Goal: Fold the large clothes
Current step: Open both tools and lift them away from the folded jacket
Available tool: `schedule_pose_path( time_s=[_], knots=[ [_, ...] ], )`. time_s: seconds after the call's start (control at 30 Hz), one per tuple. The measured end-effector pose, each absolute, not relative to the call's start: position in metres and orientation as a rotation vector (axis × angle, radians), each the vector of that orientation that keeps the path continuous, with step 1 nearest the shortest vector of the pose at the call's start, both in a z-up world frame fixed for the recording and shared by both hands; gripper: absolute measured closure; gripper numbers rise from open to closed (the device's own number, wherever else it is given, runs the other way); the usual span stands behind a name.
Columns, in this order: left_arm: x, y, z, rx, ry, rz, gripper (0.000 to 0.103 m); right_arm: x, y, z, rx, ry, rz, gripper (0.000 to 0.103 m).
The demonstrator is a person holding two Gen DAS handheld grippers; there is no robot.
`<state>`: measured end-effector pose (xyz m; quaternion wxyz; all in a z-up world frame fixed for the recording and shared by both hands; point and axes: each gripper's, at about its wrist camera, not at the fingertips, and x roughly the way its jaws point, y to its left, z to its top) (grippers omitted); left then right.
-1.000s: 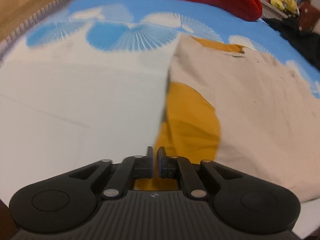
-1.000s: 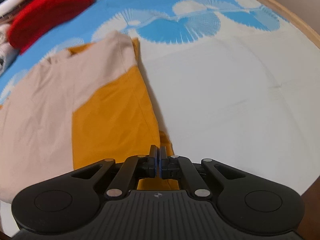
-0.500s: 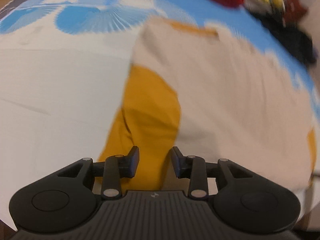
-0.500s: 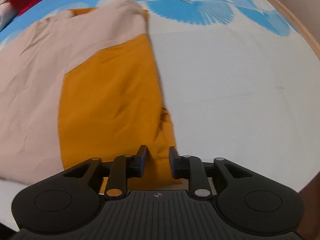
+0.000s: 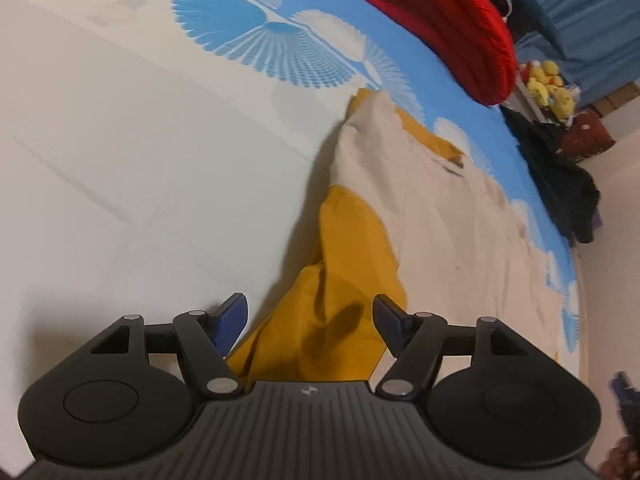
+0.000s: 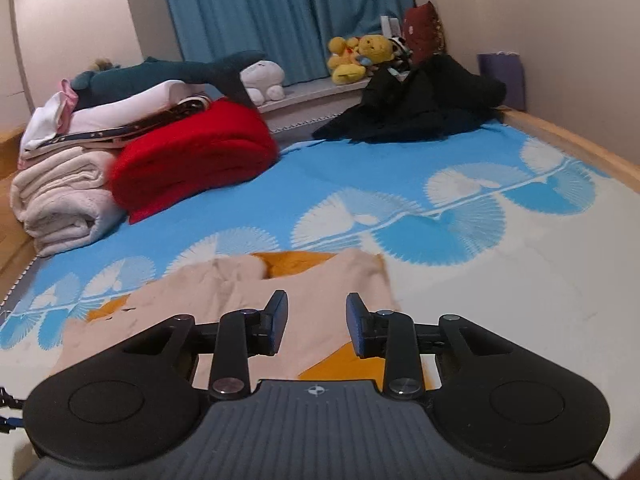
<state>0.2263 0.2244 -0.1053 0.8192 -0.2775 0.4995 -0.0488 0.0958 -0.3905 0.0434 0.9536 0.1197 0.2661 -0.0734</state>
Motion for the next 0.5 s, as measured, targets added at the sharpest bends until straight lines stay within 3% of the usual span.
schedule_pose_path(
  time_s=[0.07, 0.5],
  knots=[
    [0.237, 0.226, -0.110, -0.609, 1.053, -0.131, 0.029, 0.113, -0.391, 0.029, 0.261, 0.622, -0.173, 0.070],
    [0.317, 0.219, -0.161, -0.666, 1.072, -0.368, 0.029, 0.157, -0.381, 0.016, 0.207, 0.646, -0.096, 0.070]
  ],
)
